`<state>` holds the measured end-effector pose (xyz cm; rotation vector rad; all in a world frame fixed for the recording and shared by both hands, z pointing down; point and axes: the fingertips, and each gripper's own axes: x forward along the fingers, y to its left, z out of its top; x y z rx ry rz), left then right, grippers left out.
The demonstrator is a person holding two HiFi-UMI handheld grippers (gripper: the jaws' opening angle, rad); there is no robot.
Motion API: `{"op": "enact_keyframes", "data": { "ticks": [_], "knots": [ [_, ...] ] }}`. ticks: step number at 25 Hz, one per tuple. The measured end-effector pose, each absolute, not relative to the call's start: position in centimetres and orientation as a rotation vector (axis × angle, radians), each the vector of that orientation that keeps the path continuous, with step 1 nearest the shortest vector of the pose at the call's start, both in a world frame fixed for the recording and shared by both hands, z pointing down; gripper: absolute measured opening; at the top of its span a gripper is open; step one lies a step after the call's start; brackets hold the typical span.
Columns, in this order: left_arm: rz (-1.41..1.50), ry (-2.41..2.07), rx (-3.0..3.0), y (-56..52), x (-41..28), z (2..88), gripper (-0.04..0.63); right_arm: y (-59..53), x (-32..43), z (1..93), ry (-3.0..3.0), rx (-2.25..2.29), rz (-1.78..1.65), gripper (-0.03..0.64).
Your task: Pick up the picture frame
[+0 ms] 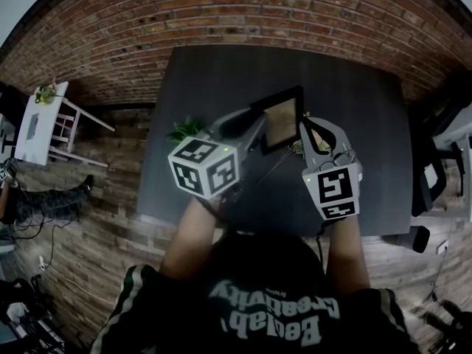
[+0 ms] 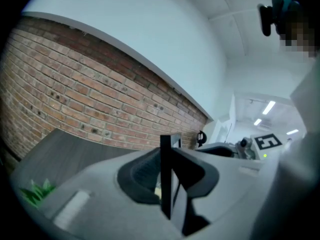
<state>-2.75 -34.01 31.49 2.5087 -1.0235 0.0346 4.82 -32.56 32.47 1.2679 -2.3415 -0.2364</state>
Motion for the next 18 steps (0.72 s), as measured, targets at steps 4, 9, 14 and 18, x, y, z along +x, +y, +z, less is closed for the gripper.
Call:
{"op": "enact_keyframes", "data": {
  "ticks": [4, 9, 14, 18],
  "knots": [
    [0.011, -1.042, 2.527, -33.7, -3.1, 30.3, 0.074, -32.3, 4.7, 31.3, -2.346, 1.290, -0.245, 0.006],
    [-0.008, -1.062, 2.553, -33.5, -3.7, 29.2, 0.074, -32.0, 4.6, 30.4, -2.342, 1.320, -0.244, 0.006],
    [-0.021, -1.087, 2.573, -33.0, -4.6, 28.5, 0.074, -31.5, 3.9, 30.0, -2.335, 1.343, -0.241, 0.006],
    [-0.003, -1.108, 2.590, -32.6, -5.4, 28.5, 0.074, -31.0, 3.0, 29.9, -2.329, 1.357, -0.231, 0.006]
  ]
}}
